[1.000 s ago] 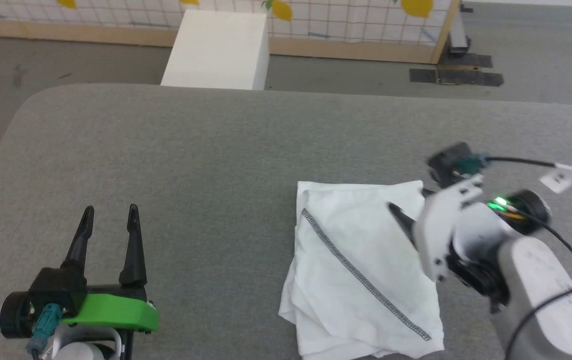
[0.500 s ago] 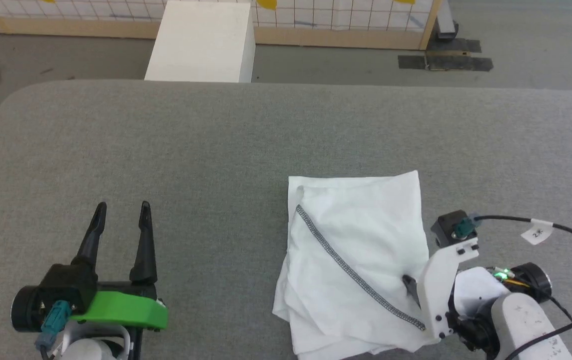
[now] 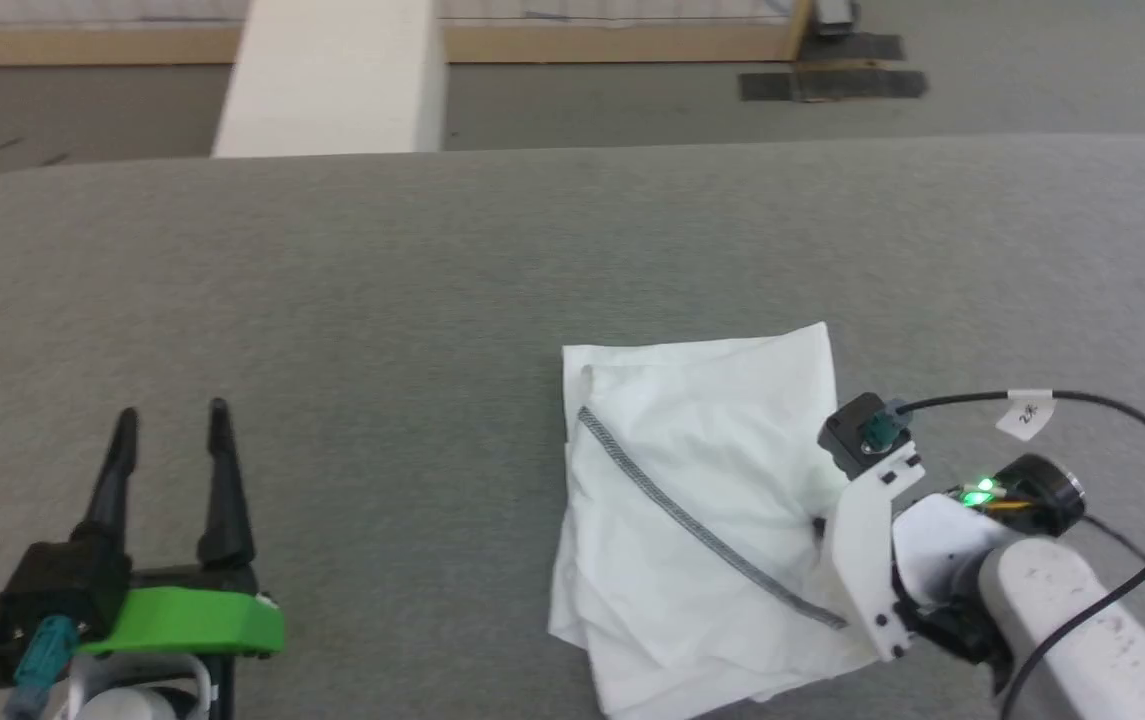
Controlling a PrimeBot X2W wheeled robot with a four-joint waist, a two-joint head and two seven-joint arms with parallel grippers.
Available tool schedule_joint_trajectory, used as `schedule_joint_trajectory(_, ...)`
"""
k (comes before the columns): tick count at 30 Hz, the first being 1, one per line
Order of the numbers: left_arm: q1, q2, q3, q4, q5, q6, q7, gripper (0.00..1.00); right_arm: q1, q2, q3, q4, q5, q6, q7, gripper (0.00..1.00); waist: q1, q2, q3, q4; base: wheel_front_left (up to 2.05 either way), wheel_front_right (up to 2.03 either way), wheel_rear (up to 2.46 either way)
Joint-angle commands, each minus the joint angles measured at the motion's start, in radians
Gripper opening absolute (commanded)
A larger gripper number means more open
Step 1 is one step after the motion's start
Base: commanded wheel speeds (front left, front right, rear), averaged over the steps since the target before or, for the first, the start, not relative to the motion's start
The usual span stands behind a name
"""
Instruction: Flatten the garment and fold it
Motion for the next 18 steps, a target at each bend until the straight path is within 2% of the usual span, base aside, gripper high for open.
schedule_joint_trajectory(1,0.015,-0.001,0.014,-0.014,0.007,0.009,-0.005,1.00,-0.030,-0.053,0.028,-0.010,0.021,-0.002,0.013,0.00,0.0000,-0.0001,0.016,-0.178,0.00,0.00,0.00)
schedule_joint_trajectory(5,0.025,0.007,0.029,-0.040,0.012,0.008,-0.005,1.00,-0.106,-0.163,0.102,-0.024,0.072,-0.002,0.023,0.00,0.0000,-0.0001,0.047,-0.296,0.00,0.00,0.00)
schedule_joint_trajectory(9,0.021,0.018,0.043,-0.064,0.015,0.017,-0.003,1.00,-0.192,-0.230,0.129,0.008,0.109,-0.002,0.004,0.00,0.0000,-0.0001,0.088,-0.379,0.00,0.00,0.00)
schedule_joint_trajectory(13,0.008,0.030,0.034,-0.092,0.025,0.017,0.013,1.00,-0.262,-0.282,0.104,0.077,0.102,-0.002,-0.033,0.00,0.0000,-0.0001,0.142,-0.397,0.00,0.00,0.00)
schedule_joint_trajectory(18,-0.007,0.058,0.045,-0.136,0.033,0.021,0.039,1.00,-0.322,-0.323,0.019,0.179,0.059,-0.002,-0.066,0.00,0.0000,-0.0001,0.223,-0.382,0.00,0.00,0.00)
